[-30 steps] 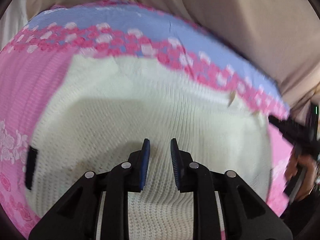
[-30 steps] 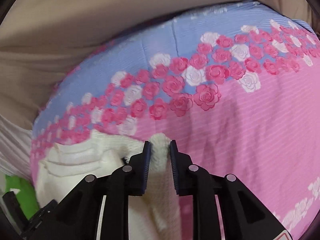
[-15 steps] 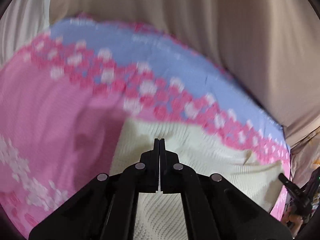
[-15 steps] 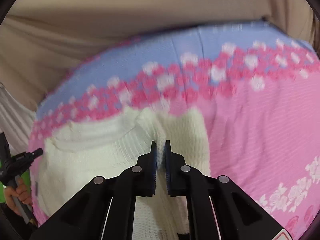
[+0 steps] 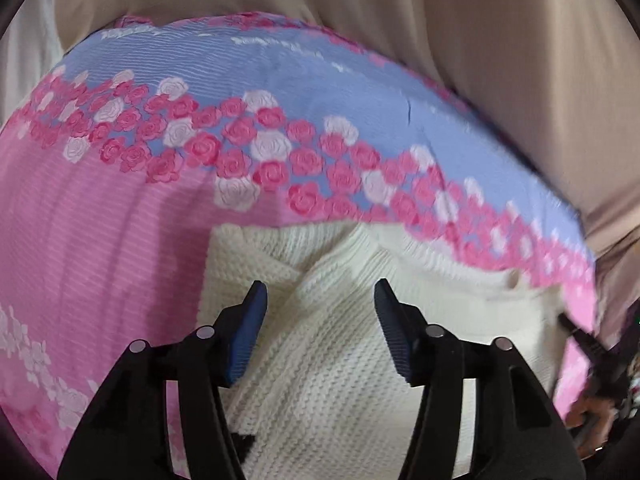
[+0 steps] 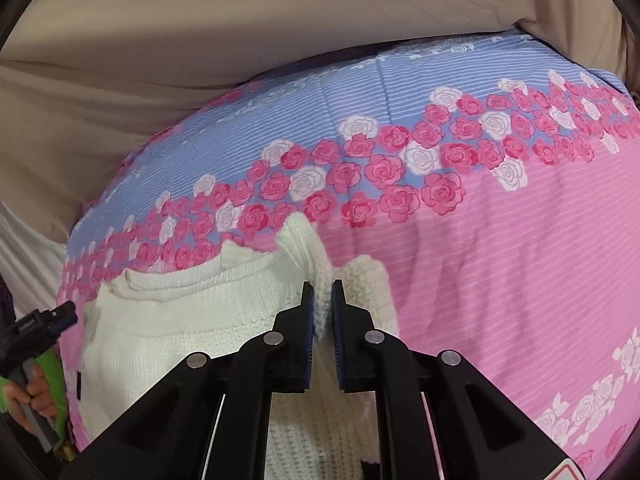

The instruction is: Fold small clothes

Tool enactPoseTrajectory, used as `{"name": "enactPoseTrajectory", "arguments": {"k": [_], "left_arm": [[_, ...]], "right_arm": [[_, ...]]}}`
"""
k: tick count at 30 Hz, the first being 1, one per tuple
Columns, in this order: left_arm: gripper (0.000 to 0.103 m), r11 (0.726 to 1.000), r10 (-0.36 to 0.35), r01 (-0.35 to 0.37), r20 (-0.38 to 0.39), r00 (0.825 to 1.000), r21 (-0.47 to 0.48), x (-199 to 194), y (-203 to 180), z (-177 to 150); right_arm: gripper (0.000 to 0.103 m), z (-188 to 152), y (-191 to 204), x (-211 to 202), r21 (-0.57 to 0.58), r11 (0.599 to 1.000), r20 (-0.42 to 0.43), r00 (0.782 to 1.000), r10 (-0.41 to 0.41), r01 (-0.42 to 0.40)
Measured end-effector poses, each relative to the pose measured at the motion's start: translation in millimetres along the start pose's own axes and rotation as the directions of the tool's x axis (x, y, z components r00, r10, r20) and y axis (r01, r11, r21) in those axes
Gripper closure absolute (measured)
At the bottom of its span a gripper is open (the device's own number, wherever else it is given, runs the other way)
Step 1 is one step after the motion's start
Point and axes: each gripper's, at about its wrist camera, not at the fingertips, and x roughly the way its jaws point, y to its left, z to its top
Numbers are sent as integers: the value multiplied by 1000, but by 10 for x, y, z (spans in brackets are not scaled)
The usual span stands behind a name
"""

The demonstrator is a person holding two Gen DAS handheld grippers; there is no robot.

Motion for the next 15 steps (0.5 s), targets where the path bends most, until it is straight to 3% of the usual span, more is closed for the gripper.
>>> {"name": "enactPoseTrajectory", "arguments": {"k": [2,4,5,8,10,13,15], "left_arm": [[52,1000,3,-3,-53,999,-6,207,-18,-23],[91,1000,1,-2,-55,998,-8,281,-28,-19],[96,999,-28,27,-54,998,-20,245,-25,-4],[96,995,-83,87,81,993,-51,-206,38,117],[97,995,-73,82,128,989,-61,-402,122,202],[96,995,-12,23,105,994,-100,-280,304,359],[96,991,18,-12,45,999,-133,-19,372,397]], "right_arm": [[90,-1,-20,-18,24,1000,3,1000,15,-15],[90,0,-59,-35,65,997,1,999,45,-45],[90,5,-71,-44,76,996,-1,999,54,-53],[94,3,-31,-156,57,996,17,998,62,-63],[95,20,15,-392,41,995,88,993,82,-86],[96,96,-49,-550,78,992,154,984,88,-101],[97,168,-161,-360,109,991,120,991,58,-71]]}}
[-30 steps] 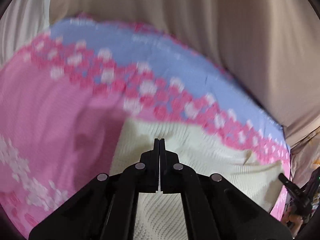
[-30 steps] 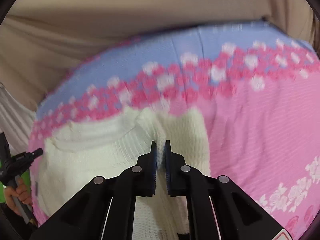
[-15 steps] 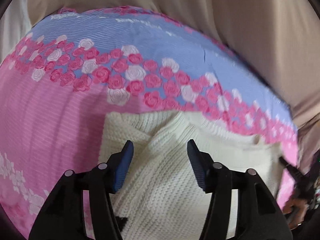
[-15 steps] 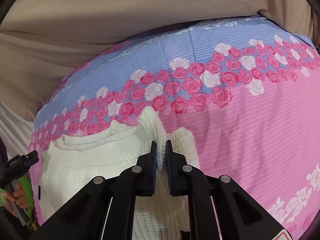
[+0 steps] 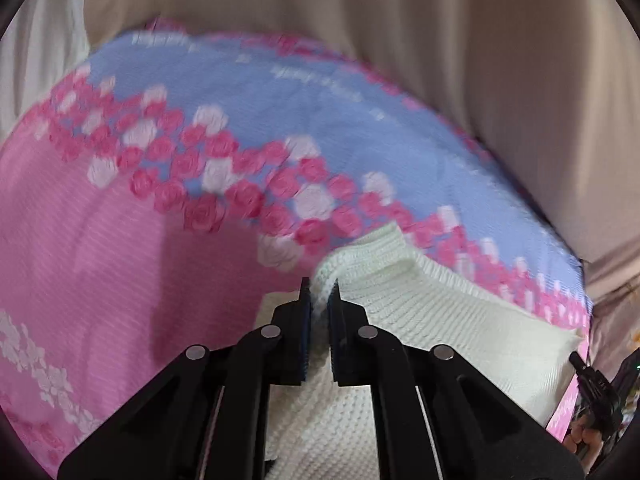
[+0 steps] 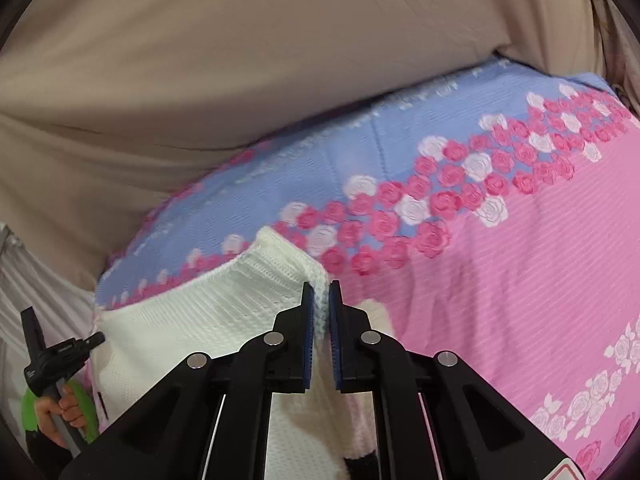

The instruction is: Fold small clothes

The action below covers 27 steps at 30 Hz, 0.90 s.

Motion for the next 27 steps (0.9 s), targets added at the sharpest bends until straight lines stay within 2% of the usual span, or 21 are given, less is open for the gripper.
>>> {"name": "enactPoseTrajectory", "arguments": {"k": [1,3,5,7,9,10,11,12,13,14,15,17,20,22,23,24,25,26,27], "left_arm": [[96,999,40,-40,-31,999,0,157,21,-23],[96,997,80,-79,-34,996,15,272,30,-55],[96,997,79,-79,-24,997,-1,285,35,-62],[95,996,87,-87,-24,996,7,300,-4,-53],[91,999,42,-41,-35,998,30,265,-47,-57],[89,999,15,-13,-31,999,33,184,-45,-103],[82,999,-11,11,-18,1000,35,71,-11,-143],[64,999,-22,22,0,1000,36,-45,19,-204],[53,999,-24,23,19,1000,34,-170,74,-296],[41,999,-27,26,40,999,25,-331,181,-464],[37,999,-41,40,48,998,11,-426,286,-617],[28,998,-46,47,13,999,-41,-524,538,-962],[28,984,-51,43,-40,998,-170,-496,851,-1455],[28,967,-73,60,-46,996,-248,-467,959,-1737],[28,968,-59,58,2,998,-243,-516,936,-1798],[28,970,-46,48,14,999,-240,-536,910,-1821],[29,967,-66,66,8,998,-245,-516,866,-1824],[35,961,-97,93,-2,995,-261,-487,829,-1813],[46,954,-117,108,-18,993,-280,-448,778,-1785]], "right_arm": [[97,9,-91,158,31,999,-41,999,-16,17],[97,-29,-174,433,37,997,-110,991,-70,74],[97,-44,-139,454,14,996,-93,992,-86,88],[97,-52,-152,538,18,995,-114,989,-99,102],[94,-31,-137,577,26,997,-144,987,-68,72],[86,-15,-110,523,35,998,-145,988,-53,59],[83,-9,-73,422,35,998,-130,991,-42,47],[76,-30,-35,257,22,999,-101,994,-36,39],[59,-78,-15,88,5,1000,-72,997,-31,31],[49,-160,-19,-86,-8,999,-44,998,-35,34],[40,-310,-48,-275,-18,999,-16,999,-39,39],[40,-653,-120,-489,-41,998,-20,999,-42,41],[40,-1329,-351,-596,-17,997,-111,990,-83,81],[39,-1666,-533,-595,63,996,-156,986,-53,63],[39,-1781,-603,-582,106,994,-173,985,-23,41],[38,-1868,-654,-543,157,987,-179,984,7,22],[37,-1898,-654,-576,175,984,-143,990,15,11],[37,-1889,-638,-562,186,982,-136,990,39,-14],[37,-1871,-628,-512,216,975,-142,986,87,-55]]}}
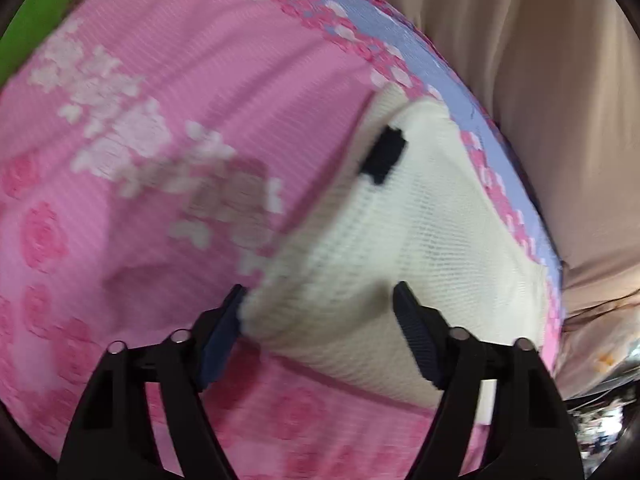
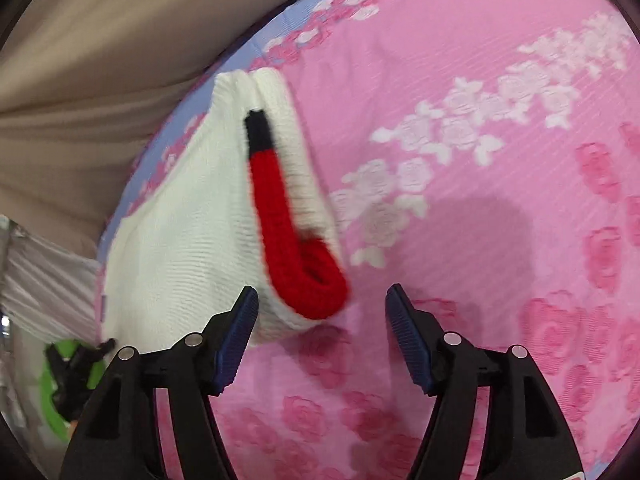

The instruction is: Fold small clothes

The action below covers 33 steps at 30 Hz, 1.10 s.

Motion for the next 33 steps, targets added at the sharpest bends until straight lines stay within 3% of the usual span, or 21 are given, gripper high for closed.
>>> {"name": "enactPoseTrajectory", "arguments": {"k": [1,2,3,4,7,10,13,18,20,22,23,24,25,26,27,29,33], "left_arm": [[55,1000,4,-4,-11,1000,-3,21,-37,14],[73,1000,-11,11,-24,1000,-1,36,-77,38],[77,1000,-18,17,-33,999,-4,21,-108,58],[80,1000,-14,14,-25,1000,-4,-25,-121,65],[85,999,-39,39,-16,999,16,-299,-126,68],[86,999,-45,47,-64,997,24,-581,31,-49],[86,999,-3,10,-146,989,43,-695,265,-341],[84,998,55,-50,-284,957,26,-531,695,-915],[76,1000,17,-20,-270,963,-6,-562,739,-898],[71,997,59,-49,-216,975,54,-720,617,-770],[62,994,78,-62,-171,982,94,-819,536,-693],[48,987,86,-72,-93,992,143,-957,415,-564],[43,982,90,-84,-33,995,170,-1035,317,-455],[40,978,90,-90,6,996,188,-1056,244,-362],[40,972,81,-88,44,996,216,-1049,103,-236],[38,966,59,-68,44,997,248,-890,-101,-61],[40,951,78,-75,1,997,299,-273,-488,94]], "right_arm": [[37,31,0,42,32,999,0,1000,30,-30],[41,57,4,70,54,998,2,999,32,-32],[76,113,34,94,54,997,7,999,53,-53],[89,137,87,121,46,997,-2,998,57,-57],[91,215,223,-84,25,998,44,997,61,-62],[92,195,265,-499,-19,999,71,996,50,-49],[92,23,133,-820,-74,997,48,999,-21,25],[92,-665,-438,-830,-72,982,-104,978,-181,174],[90,-875,-550,-702,-104,974,-150,965,-216,202],[79,-873,-540,-750,-91,976,-125,970,-209,199],[77,-824,-499,-797,-93,975,-109,971,-213,204],[76,-729,-395,-886,-119,966,-63,969,-237,229],[72,-636,-281,-960,-156,956,-9,967,-253,249],[66,-543,-158,-1028,-193,945,51,964,-260,265],[54,-429,-30,-1070,-224,936,108,962,-251,270],[51,-186,177,-998,-258,936,149,967,-206,239],[51,227,507,-401,-317,920,125,971,-202,232]]}}
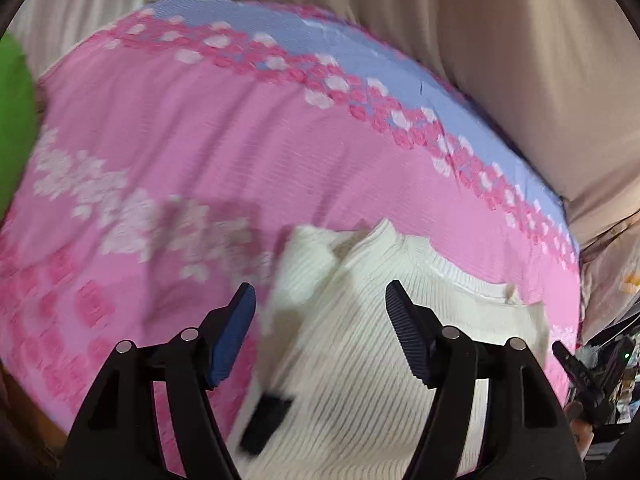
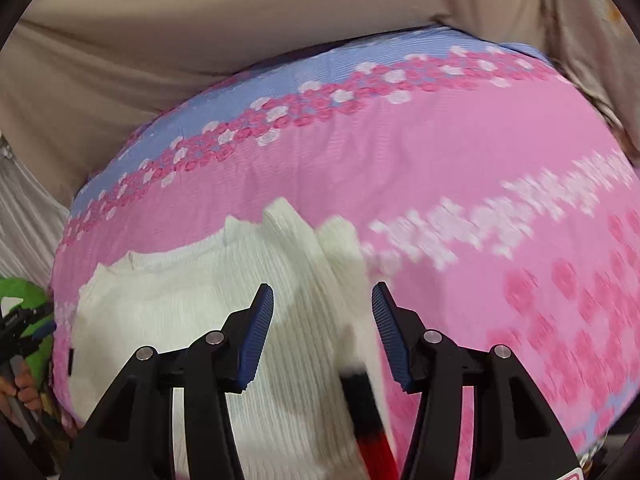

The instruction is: Fold small clothes

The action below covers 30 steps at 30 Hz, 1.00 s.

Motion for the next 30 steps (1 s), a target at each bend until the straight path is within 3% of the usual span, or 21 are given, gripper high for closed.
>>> {"name": "enactPoseTrajectory", "arguments": {"k": [1,2,3,4,5,7,11,14,16,20,22,23,24,25,27,30], "left_arm": [[44,1000,-3,3,-17,1000,3,123,-62,26],[56,1000,-8,8,-26,1000,13,208,-94,26],[77,1000,3,-2,-33,999,30,303,-121,34],[92,998,37,-34,-51,998,48,406,-153,44],[96,998,41,-38,-69,997,46,436,-127,54],[97,1000,26,-25,-37,999,16,355,-102,133],[97,998,57,-57,-31,998,-13,347,8,213],[97,995,97,-95,-34,995,32,530,-35,217],[97,991,124,-122,-29,992,49,546,-98,232],[88,998,52,-51,-23,998,42,405,-64,254],[71,999,40,-41,39,998,33,141,24,217],[54,999,46,-48,75,996,22,-7,95,172],[44,999,47,-48,99,994,4,-144,181,103],[42,999,46,-45,107,993,-12,-229,247,42],[34,999,34,-30,90,995,-46,-323,379,-111],[32,996,19,-20,-6,1000,-82,-268,510,-444]], "right_arm": [[51,81,45,147,-4,1000,-6,1000,-6,6],[52,147,81,295,-4,1000,-20,1000,-12,12],[60,166,115,395,-3,1000,-30,999,-17,17],[83,175,129,468,-6,1000,-36,999,-11,11],[97,169,147,537,-10,1000,-48,999,-6,5],[96,184,144,584,-6,1000,-62,998,13,-13],[97,379,-52,301,79,995,55,997,57,-61],[97,365,-221,626,101,995,-38,999,14,-10],[97,347,-222,753,100,995,-41,999,12,-8],[93,414,-145,603,140,990,-42,998,40,-34],[87,352,-64,321,104,994,19,1000,14,-16],[86,306,-25,197,85,996,44,999,-2,-2],[83,235,30,65,63,998,56,998,2,-6],[82,171,87,-27,44,999,59,998,10,-13],[82,31,269,-137,3,999,37,999,36,-36],[82,-182,741,-67,-87,988,-59,990,126,-131]]}}
